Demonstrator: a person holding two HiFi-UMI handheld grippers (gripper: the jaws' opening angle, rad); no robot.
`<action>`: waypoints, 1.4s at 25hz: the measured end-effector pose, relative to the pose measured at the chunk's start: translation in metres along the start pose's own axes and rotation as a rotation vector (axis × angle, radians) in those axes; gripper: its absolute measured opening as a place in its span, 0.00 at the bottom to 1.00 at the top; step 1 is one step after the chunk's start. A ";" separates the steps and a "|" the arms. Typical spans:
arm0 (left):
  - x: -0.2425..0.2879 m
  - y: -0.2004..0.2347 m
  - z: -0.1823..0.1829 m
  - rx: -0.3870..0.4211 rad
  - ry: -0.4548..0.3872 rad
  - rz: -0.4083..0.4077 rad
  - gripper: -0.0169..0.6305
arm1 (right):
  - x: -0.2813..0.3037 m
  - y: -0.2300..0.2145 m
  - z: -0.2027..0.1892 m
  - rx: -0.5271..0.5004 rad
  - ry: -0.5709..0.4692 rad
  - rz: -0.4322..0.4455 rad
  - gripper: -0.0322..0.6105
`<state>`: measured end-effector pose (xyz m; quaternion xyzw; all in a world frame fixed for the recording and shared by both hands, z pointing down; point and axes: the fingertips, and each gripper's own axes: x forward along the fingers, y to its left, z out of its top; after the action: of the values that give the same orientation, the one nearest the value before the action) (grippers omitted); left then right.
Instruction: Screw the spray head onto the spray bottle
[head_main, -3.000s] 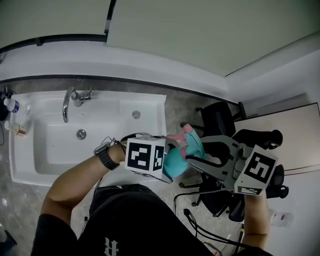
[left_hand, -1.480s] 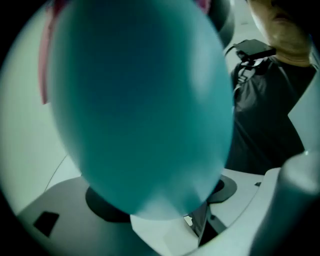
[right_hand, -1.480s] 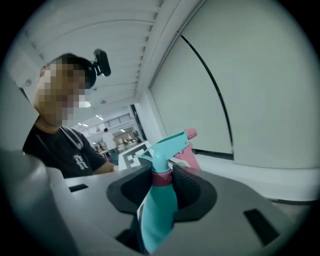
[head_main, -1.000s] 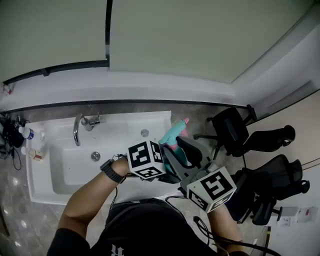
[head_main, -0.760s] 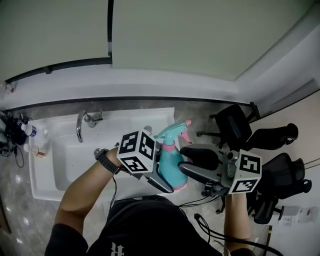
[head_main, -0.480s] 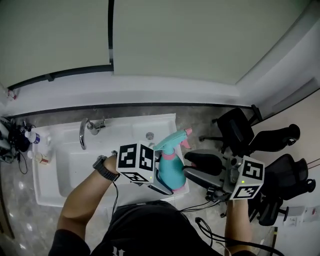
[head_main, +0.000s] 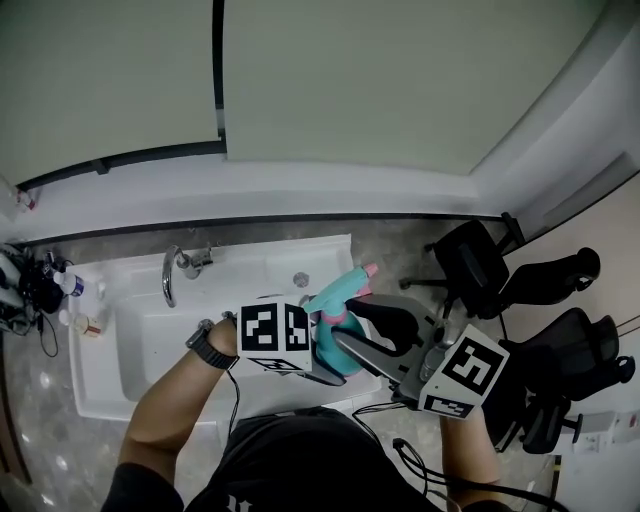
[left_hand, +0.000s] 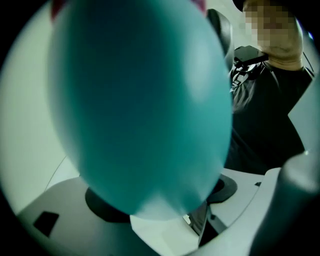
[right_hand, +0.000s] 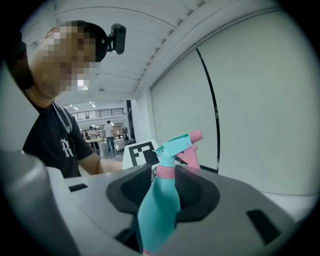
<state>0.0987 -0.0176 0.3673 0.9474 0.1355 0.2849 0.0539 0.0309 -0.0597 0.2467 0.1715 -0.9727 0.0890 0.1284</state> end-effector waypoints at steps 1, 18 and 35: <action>-0.002 0.004 -0.001 0.004 0.013 0.028 0.66 | 0.002 -0.001 0.001 -0.023 0.011 -0.031 0.25; -0.020 0.101 -0.077 -0.152 0.273 0.691 0.66 | 0.037 -0.047 -0.040 -0.011 -0.118 -0.378 0.25; -0.012 0.033 -0.114 -0.261 0.210 0.644 0.66 | 0.060 0.017 -0.066 0.017 -0.123 -0.309 0.25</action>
<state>0.0330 -0.0498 0.4616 0.8922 -0.2027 0.3980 0.0674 -0.0152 -0.0487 0.3244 0.3253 -0.9400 0.0658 0.0795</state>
